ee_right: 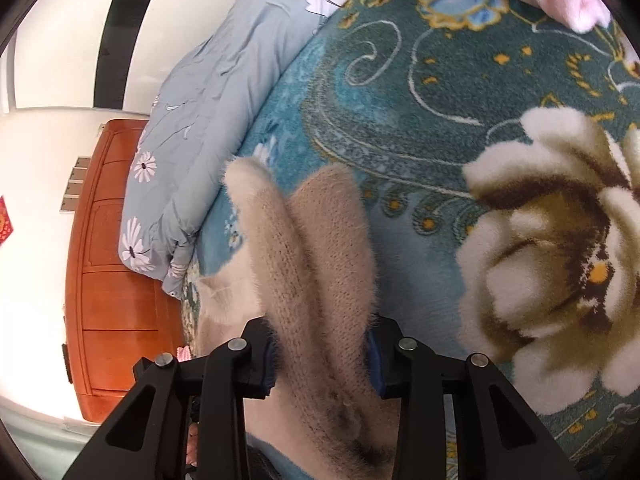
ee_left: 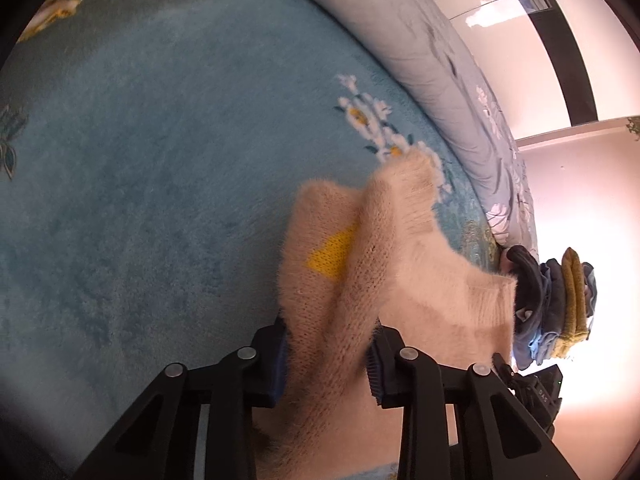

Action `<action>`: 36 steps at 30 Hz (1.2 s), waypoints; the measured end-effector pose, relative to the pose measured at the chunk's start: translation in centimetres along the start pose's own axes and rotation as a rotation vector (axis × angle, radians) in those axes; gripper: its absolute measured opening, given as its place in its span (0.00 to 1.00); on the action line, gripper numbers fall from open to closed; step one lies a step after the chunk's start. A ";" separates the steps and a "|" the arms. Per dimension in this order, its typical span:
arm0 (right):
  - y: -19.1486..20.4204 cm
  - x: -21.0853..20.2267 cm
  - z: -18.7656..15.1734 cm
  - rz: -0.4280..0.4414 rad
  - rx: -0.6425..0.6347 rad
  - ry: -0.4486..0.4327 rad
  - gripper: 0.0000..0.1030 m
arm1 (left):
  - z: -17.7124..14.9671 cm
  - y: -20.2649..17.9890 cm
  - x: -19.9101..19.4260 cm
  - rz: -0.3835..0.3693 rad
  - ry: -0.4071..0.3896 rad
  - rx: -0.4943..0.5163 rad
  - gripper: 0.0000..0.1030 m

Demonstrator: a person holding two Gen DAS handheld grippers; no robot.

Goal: Fold clothes
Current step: 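Grasp the folded sweater edges with both grippers, then lift the folded sweater with both grippers and carry it to the clothes stack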

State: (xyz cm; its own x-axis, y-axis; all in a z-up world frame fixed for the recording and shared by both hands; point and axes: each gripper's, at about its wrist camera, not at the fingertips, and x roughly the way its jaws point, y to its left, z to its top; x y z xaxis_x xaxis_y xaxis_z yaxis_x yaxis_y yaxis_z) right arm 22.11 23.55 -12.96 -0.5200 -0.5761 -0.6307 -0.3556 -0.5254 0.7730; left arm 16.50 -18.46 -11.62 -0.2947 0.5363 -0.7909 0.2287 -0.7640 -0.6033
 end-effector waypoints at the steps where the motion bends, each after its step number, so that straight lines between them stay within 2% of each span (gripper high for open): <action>1: 0.5 -0.4 0.1 0.006 -0.014 -0.003 0.35 | 0.1 -0.8 -0.5 0.003 -0.004 0.018 0.32; 5: 2.1 -2.6 1.0 0.042 -0.048 -0.027 0.35 | 0.4 -4.8 -2.5 -0.016 -0.023 0.100 0.31; 10: 4.8 -7.9 3.0 0.114 -0.097 -0.094 0.35 | 1.1 -11.1 -5.4 -0.096 -0.059 0.194 0.31; 17: 9.7 -19.6 6.6 0.196 -0.235 -0.230 0.34 | 1.4 -23.8 -9.1 -0.190 -0.092 0.417 0.31; 20: 11.2 -25.5 8.6 0.188 -0.294 -0.301 0.34 | 1.4 -29.7 -9.5 -0.271 -0.081 0.483 0.31; 24: 11.5 -32.8 12.1 0.135 -0.325 -0.379 0.34 | 1.1 -37.7 -7.9 -0.368 -0.035 0.550 0.31; 28: 10.3 -38.8 16.4 0.069 -0.290 -0.420 0.34 | -0.2 -44.8 -5.2 -0.399 -0.009 0.652 0.31; 32: 7.6 -43.0 20.0 -0.010 -0.250 -0.453 0.34 | -1.3 -50.0 -1.1 -0.420 0.049 0.681 0.31; 36: 4.0 -45.0 23.1 -0.062 -0.184 -0.478 0.34 | -2.4 -53.3 3.2 -0.423 0.092 0.672 0.31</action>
State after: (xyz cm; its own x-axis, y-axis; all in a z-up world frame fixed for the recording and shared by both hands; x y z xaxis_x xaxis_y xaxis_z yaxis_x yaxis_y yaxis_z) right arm 26.16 61.87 20.08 -0.8143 -0.2120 -0.5403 -0.2773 -0.6757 0.6831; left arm 5.61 24.84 17.76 -0.1468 0.8341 -0.5317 -0.5020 -0.5260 -0.6865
